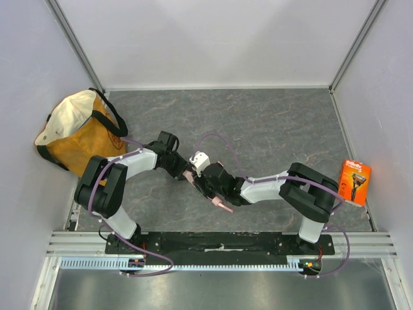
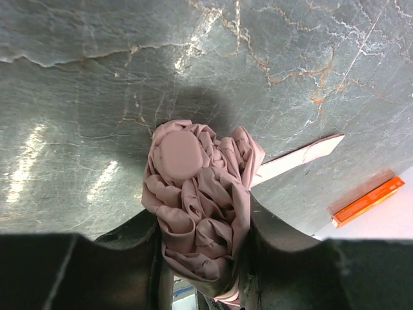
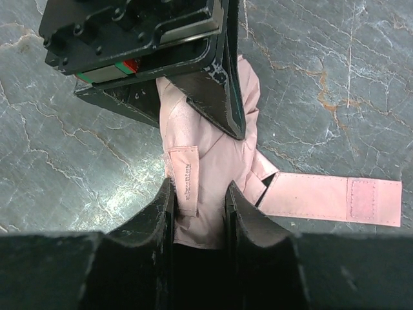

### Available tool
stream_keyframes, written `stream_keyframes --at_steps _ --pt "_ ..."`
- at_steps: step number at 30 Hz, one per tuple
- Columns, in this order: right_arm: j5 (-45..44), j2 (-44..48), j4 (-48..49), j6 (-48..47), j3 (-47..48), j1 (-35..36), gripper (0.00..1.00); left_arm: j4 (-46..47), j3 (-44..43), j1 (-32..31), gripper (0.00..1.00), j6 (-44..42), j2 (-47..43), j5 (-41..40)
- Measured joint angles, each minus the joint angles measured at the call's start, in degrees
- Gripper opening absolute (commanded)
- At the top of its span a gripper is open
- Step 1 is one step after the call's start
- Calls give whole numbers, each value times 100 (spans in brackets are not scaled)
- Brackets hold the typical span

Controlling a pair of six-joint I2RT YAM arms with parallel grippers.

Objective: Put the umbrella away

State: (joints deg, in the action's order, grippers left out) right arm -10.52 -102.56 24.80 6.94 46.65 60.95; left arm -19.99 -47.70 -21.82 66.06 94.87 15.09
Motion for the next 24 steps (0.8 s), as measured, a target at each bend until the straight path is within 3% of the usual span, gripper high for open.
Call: stream_keyframes --at_steps 2,12,15,18,20,24 --pt "35 33 -48 133 2 -17 51 -114 -90 -31 2 -7 44 -33" --pt "861 1325 -2085 1185 7 -280 87 -240 -184 -393 2 -2 118 -61" --pt "1394 1965 -2579 1445 4 -726 87 -251 -179 -420 2 0 149 -92" --pt "1987 2271 -2688 1543 2 -1637 81 -256 -177 -431 2 0 151 -111" --pt "2385 2208 -2704 1534 2 -2227 72 -254 -177 -433 2 0 151 -114" --pt "3239 1296 -2758 1368 153 -3230 65 -251 -170 -442 2 2 151 -127"
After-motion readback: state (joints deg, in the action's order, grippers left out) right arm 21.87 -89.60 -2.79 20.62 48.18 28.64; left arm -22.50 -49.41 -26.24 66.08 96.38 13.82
